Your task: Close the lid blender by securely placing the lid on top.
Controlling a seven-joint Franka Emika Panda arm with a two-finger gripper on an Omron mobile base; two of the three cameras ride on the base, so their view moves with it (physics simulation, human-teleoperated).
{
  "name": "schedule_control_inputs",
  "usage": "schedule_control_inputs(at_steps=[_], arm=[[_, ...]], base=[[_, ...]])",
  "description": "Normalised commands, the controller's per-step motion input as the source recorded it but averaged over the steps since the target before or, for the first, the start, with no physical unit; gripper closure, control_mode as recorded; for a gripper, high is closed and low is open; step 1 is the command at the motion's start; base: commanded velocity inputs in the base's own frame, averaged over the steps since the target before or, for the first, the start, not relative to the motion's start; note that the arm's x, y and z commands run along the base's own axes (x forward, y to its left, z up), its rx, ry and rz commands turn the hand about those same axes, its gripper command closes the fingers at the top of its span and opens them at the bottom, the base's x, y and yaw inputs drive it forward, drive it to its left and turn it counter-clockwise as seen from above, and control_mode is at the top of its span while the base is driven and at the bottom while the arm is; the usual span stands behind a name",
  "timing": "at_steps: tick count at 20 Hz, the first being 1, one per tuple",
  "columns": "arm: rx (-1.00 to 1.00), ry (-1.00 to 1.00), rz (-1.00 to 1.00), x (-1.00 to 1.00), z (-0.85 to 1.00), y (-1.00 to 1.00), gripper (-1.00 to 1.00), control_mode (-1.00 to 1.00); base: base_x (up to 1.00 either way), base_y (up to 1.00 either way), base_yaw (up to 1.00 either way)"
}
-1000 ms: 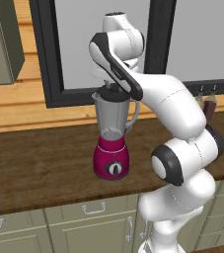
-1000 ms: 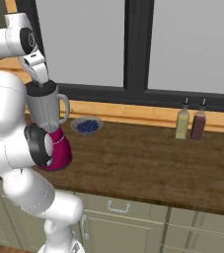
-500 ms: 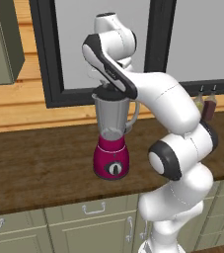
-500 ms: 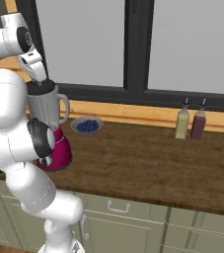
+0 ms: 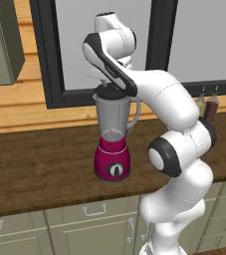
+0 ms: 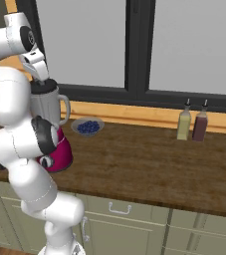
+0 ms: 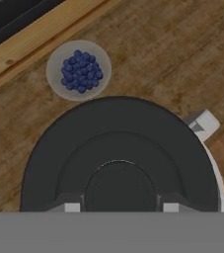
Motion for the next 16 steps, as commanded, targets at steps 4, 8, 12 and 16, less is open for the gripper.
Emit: schedule_control_inputs(at_steps=[4, 8, 12, 16], arm=[[0.00, 0.00, 0.00, 0.00, 0.00, 0.00, 1.00, -1.00], [0.00, -0.04, 0.00, 0.00, 0.00, 0.00, 1.00, -1.00], [0.00, -0.03, 0.00, 0.00, 0.00, 0.00, 1.00, -1.00], [0.00, 0.00, 0.00, -0.08, 0.00, 0.00, 1.00, -1.00]], base=[[0.00, 0.00, 0.00], [0.00, 0.00, 0.00], [0.00, 0.00, 0.00], [0.00, 0.00, 0.00]])
